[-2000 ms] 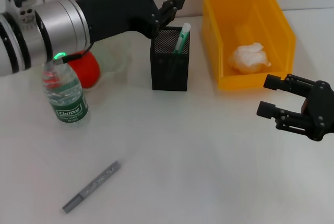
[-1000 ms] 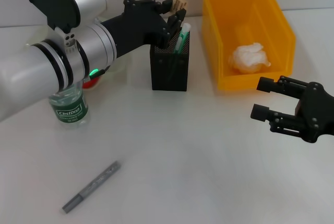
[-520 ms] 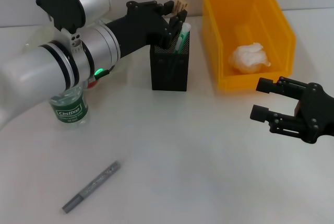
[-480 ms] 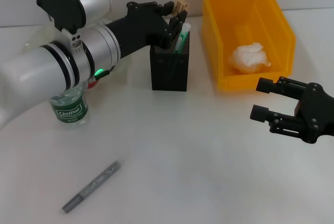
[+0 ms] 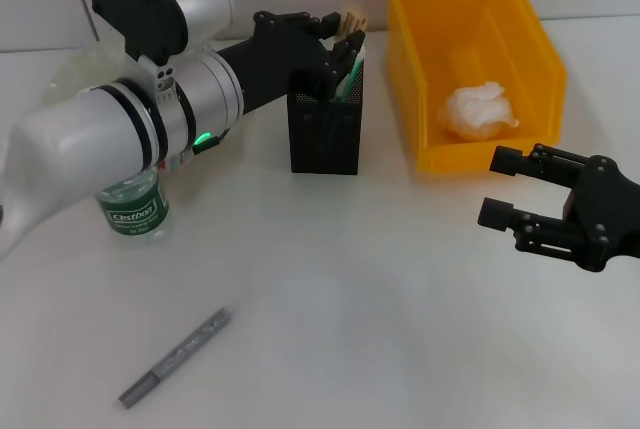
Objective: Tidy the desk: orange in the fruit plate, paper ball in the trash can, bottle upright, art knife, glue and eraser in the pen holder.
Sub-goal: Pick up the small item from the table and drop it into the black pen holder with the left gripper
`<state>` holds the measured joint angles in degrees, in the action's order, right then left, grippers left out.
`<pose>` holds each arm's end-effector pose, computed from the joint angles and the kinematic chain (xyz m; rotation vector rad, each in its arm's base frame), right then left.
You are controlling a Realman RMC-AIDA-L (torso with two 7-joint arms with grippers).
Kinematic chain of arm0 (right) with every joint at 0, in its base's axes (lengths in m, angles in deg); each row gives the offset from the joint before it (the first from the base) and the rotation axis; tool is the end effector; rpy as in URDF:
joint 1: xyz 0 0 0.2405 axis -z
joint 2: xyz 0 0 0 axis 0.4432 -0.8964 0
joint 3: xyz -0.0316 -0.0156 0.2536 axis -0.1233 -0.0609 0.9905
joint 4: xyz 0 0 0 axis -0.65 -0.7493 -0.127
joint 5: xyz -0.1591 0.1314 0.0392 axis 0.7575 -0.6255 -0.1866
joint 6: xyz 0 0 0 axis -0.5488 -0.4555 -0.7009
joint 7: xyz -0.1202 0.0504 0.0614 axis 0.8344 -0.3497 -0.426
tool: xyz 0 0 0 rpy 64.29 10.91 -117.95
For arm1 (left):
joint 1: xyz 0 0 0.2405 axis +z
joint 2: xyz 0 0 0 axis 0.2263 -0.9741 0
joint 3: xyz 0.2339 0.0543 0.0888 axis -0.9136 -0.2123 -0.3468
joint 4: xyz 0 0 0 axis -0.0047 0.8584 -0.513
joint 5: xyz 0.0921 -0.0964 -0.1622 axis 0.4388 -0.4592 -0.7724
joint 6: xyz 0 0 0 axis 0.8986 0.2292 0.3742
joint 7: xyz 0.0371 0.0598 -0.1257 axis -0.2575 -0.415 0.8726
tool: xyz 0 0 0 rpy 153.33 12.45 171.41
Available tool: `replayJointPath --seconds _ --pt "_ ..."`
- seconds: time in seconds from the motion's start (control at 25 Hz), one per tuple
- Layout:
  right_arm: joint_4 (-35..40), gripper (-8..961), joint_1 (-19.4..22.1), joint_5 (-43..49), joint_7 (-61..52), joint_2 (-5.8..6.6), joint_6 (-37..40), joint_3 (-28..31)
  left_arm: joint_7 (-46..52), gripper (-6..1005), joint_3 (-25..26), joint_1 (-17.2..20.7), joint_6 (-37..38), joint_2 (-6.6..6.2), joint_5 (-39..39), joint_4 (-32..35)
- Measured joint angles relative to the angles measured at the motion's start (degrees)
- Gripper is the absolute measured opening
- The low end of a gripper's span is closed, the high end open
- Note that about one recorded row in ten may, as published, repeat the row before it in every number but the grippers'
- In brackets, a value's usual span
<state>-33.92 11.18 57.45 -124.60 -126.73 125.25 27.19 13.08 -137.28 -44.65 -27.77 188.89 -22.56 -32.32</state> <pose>0.2849 0.2595 0.0433 -2.5244 0.5263 1.0953 -0.1234 0.3941 -0.0796 -2.4081 -0.3268 -0.6087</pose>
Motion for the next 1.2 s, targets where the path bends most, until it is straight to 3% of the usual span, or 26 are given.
replayJointPath --seconds 0.4,1.2 --pt "0.0 723 0.0 0.0 0.0 0.00 -0.2 0.2 -11.1 366 -1.6 -1.6 -0.9 0.00 -12.8 -4.4" --pt "0.0 723 -0.3 0.0 0.0 0.00 -0.2 0.4 -11.7 377 -1.3 -3.8 -2.0 0.00 -13.5 -8.1"
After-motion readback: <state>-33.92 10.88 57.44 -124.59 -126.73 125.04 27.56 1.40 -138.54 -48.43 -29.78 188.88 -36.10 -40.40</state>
